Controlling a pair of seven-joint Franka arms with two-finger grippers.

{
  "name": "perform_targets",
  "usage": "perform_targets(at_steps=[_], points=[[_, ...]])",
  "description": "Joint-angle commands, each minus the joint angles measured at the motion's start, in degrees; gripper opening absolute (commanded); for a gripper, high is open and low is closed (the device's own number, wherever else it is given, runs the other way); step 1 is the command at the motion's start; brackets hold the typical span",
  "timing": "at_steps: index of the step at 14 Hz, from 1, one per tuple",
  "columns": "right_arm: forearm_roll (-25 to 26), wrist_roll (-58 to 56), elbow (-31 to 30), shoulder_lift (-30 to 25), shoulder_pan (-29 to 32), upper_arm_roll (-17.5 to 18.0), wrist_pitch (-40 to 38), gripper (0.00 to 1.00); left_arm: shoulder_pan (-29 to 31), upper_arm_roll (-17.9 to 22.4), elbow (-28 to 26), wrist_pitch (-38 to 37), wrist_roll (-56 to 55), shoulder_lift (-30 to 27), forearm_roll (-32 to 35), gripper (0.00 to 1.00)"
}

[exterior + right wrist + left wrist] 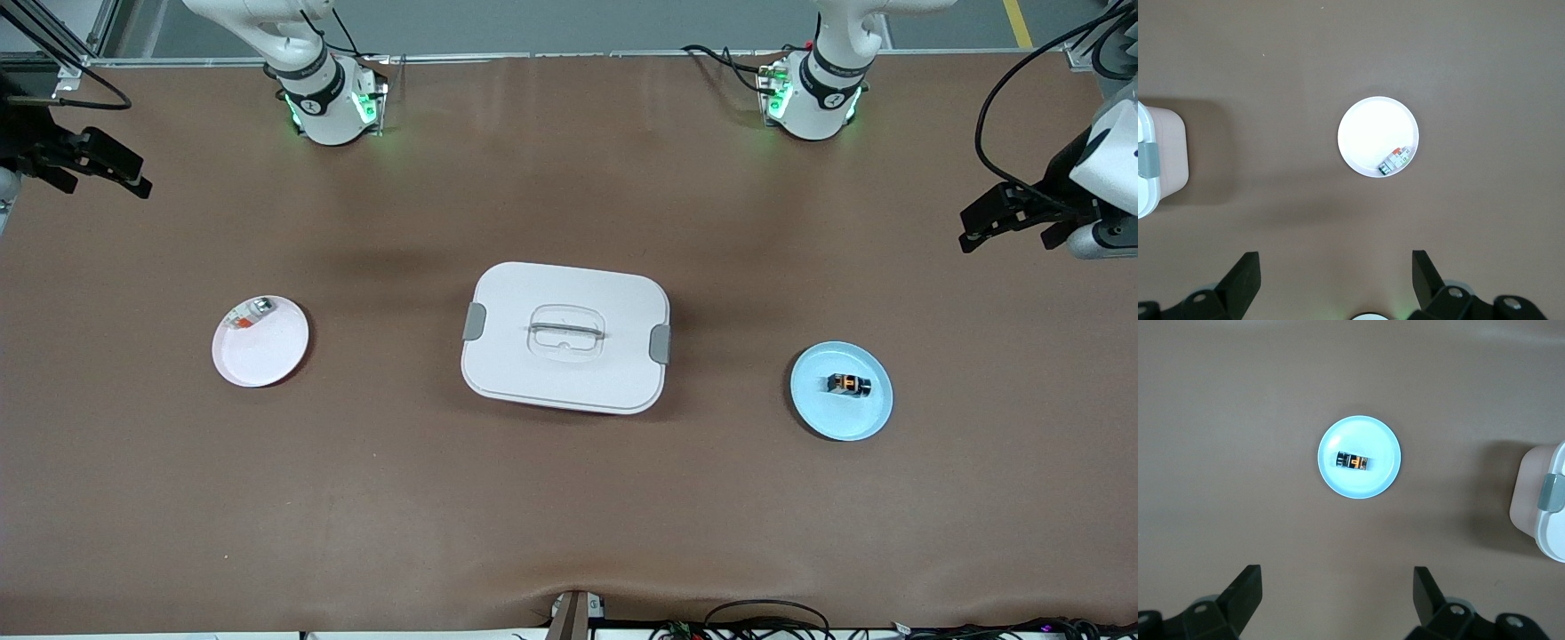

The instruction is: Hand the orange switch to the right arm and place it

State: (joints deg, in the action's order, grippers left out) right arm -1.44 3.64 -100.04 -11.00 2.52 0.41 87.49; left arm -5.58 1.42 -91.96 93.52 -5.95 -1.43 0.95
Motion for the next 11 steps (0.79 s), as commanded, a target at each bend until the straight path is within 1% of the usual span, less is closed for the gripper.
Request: perform_targets(at_steps=[1, 8, 11], points=[[-1.0, -0.7, -0.4, -0.9, 1.2, 0.6, -0.1, 1.0, 0.2, 0.2, 1.4, -1.1, 1.1, 0.6, -1.0, 1.0], [-1.0, -0.8, -0.4, -0.8, 1.3, 0.6, -0.2, 1.0, 0.3, 0.3, 1.4, -1.2, 0.9, 0.5, -1.2, 1.0], [-1.0, -0.8, -0.4, -0.8, 1.3, 0.6, -0.1, 1.0, 0.3, 0.6, 1.6, -1.2, 0.6, 0.6, -2.5, 1.0]])
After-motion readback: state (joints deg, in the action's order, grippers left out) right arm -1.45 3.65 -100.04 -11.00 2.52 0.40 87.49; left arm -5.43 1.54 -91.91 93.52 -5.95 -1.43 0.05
